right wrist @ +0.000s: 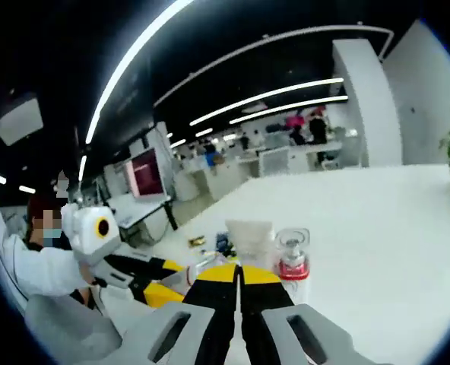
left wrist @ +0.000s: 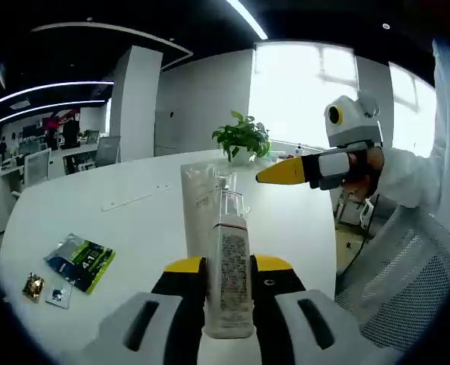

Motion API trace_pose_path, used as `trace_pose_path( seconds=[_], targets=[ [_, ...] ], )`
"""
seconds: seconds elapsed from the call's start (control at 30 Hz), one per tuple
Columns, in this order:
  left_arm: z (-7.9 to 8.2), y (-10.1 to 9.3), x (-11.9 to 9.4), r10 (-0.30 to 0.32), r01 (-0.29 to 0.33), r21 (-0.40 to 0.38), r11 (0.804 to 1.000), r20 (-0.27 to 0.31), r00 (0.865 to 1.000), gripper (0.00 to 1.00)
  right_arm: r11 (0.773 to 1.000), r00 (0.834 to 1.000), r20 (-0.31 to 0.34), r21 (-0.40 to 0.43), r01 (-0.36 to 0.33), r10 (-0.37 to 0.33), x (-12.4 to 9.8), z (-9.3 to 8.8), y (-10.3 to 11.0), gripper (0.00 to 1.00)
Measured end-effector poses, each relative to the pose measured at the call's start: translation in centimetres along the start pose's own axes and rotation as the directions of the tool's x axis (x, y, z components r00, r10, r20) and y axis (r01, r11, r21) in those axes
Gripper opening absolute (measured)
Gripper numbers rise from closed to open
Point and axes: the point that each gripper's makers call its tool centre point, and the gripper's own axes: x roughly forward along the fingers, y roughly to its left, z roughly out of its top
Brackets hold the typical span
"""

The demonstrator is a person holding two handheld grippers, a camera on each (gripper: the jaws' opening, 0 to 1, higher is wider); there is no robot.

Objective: Arrange the skincare products in the storage area until every visible bottle or jar stands upright without overlapping.

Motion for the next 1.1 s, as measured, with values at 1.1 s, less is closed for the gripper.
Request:
trace_pose_path(
  seconds=[1.1],
  targets=[
    [0.0,-5.3,-2.1,-0.423,0.427,-0.117,0.896,0.060,0.904,0.19,0.724,0.821,-0.328,-0.390,-0.569,0.467,-2.2,-1.6,5.6,0.17]
  ],
)
